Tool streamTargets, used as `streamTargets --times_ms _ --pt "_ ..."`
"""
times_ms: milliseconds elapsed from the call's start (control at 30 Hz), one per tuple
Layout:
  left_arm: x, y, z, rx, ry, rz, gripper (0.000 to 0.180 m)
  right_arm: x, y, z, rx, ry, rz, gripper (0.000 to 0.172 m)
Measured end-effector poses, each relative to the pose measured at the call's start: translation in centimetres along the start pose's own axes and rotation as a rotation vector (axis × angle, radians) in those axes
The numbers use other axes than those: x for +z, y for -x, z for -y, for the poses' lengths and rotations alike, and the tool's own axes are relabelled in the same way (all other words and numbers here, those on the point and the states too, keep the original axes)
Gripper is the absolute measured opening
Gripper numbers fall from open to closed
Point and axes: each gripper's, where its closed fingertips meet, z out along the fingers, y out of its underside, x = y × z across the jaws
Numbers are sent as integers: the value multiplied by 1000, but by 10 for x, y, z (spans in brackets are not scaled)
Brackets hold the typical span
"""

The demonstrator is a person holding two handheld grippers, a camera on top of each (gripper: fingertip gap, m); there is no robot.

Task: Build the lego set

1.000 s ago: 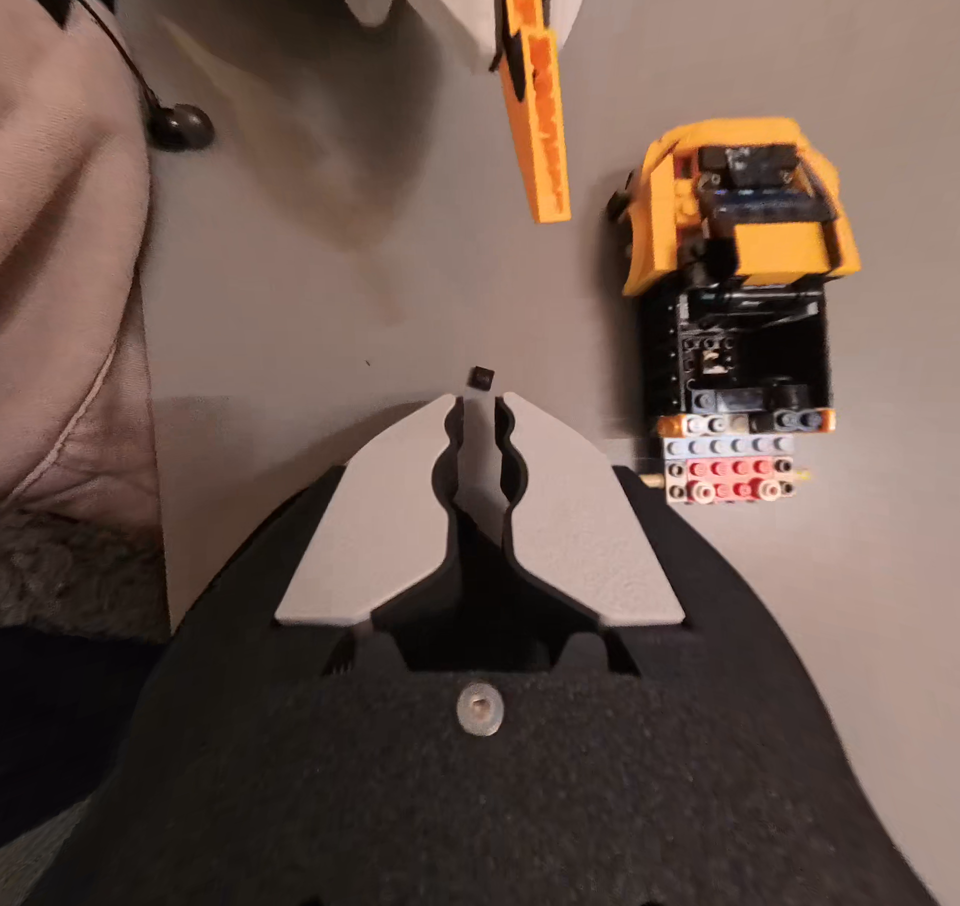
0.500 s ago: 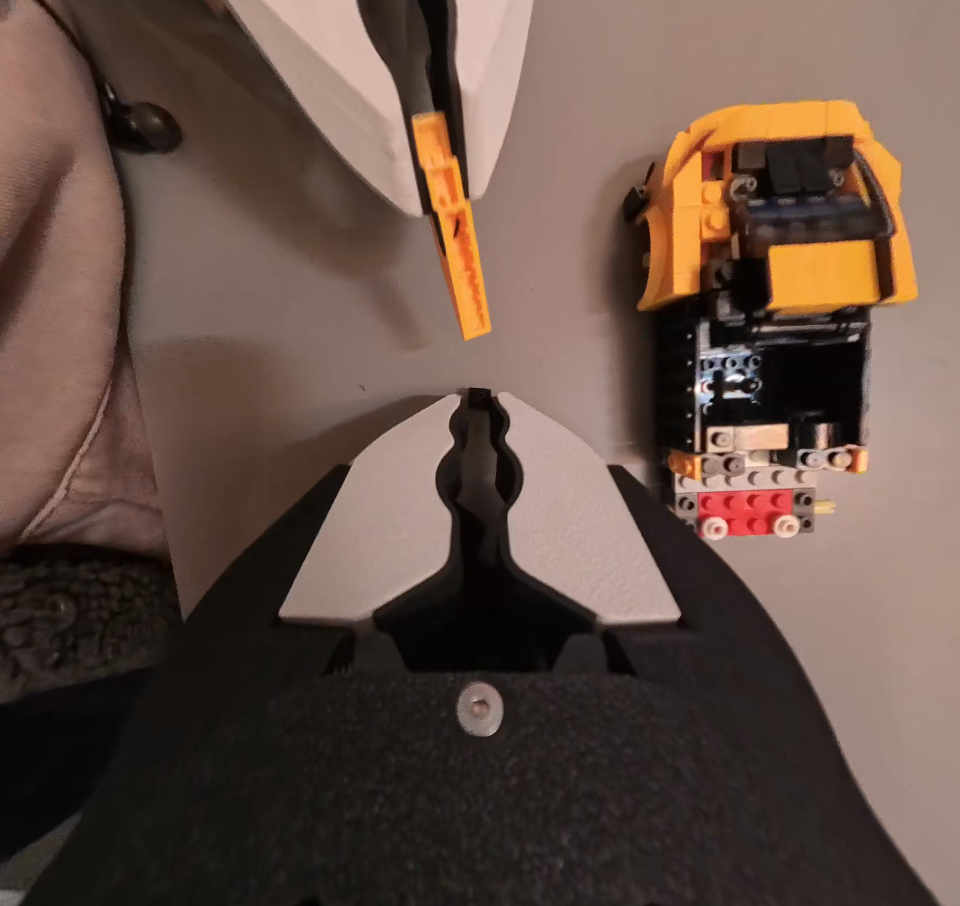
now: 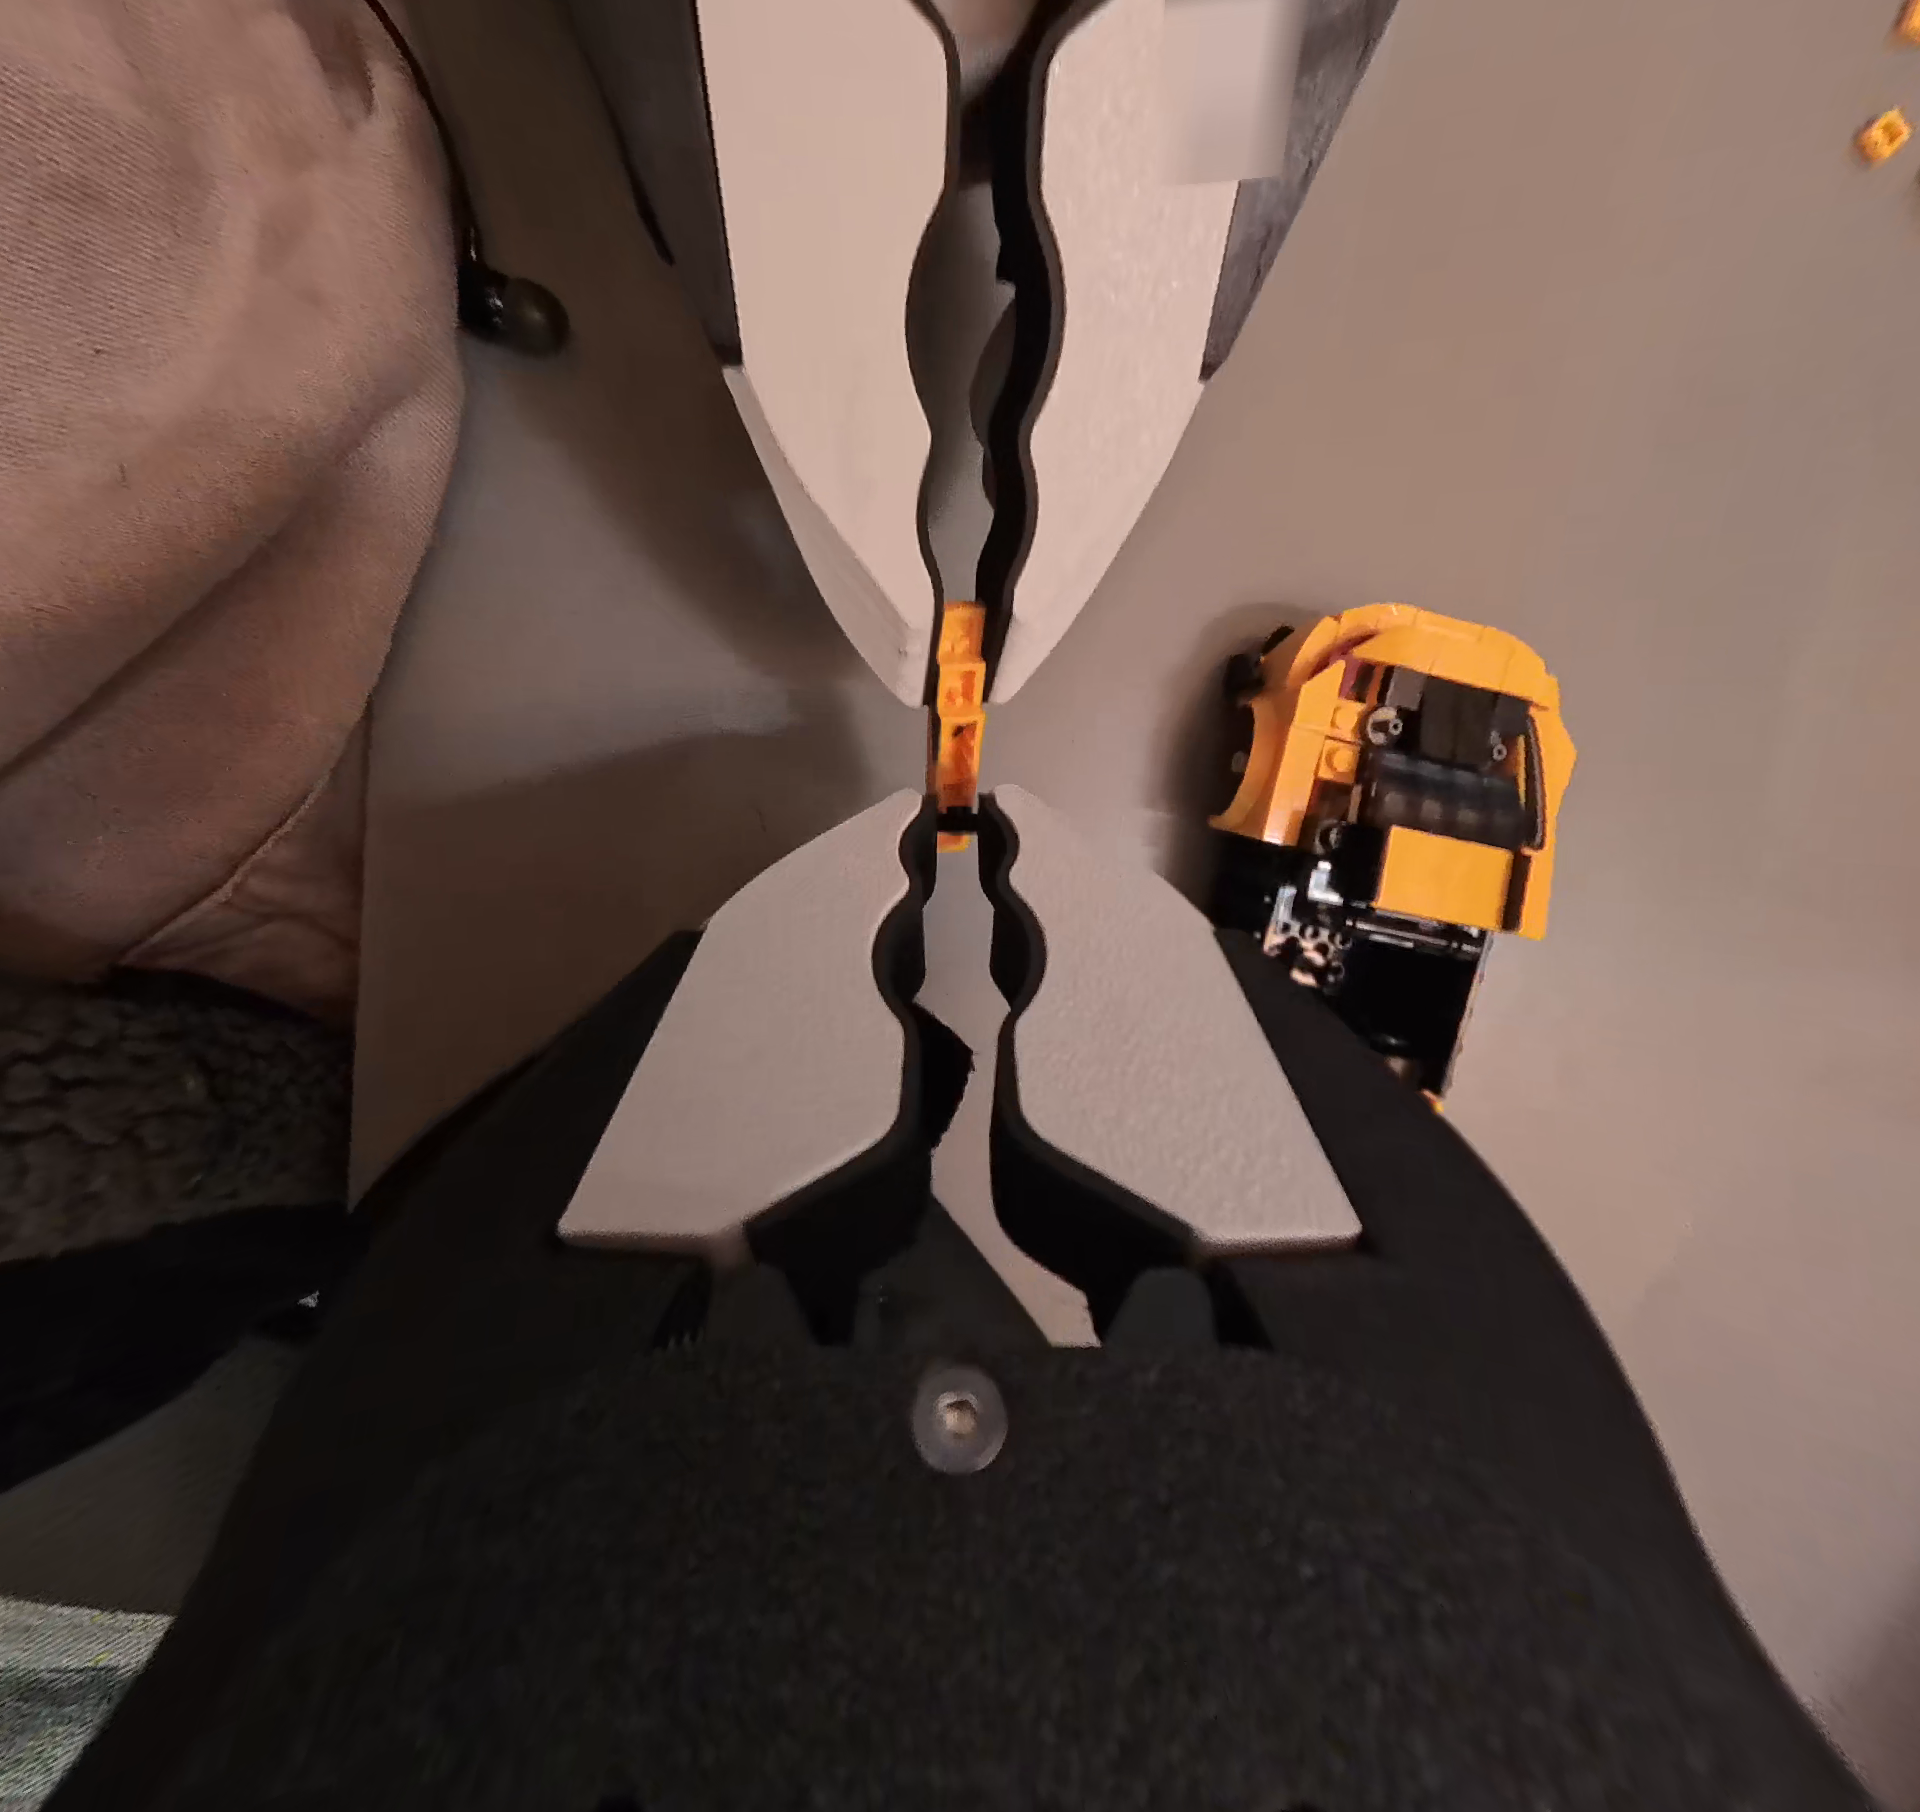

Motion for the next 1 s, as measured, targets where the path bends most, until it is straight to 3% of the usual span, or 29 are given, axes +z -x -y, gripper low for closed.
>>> streamTargets --times_ms 400,633,800,1000 --pt "-9 2 18 25 -143 27 8 -15 -3 22 15 -109 58 1" --pt "-20 8 31 12 -244 60 8 -48 -18 38 21 -191 22 8" --pt "-23 20 28 -10 -228 120 8 -55 -40 -4 120 -99 -83 9" --pt "-20 22 24 -28 -203 124 8 -7 -4 -52 193 11 -22 9"
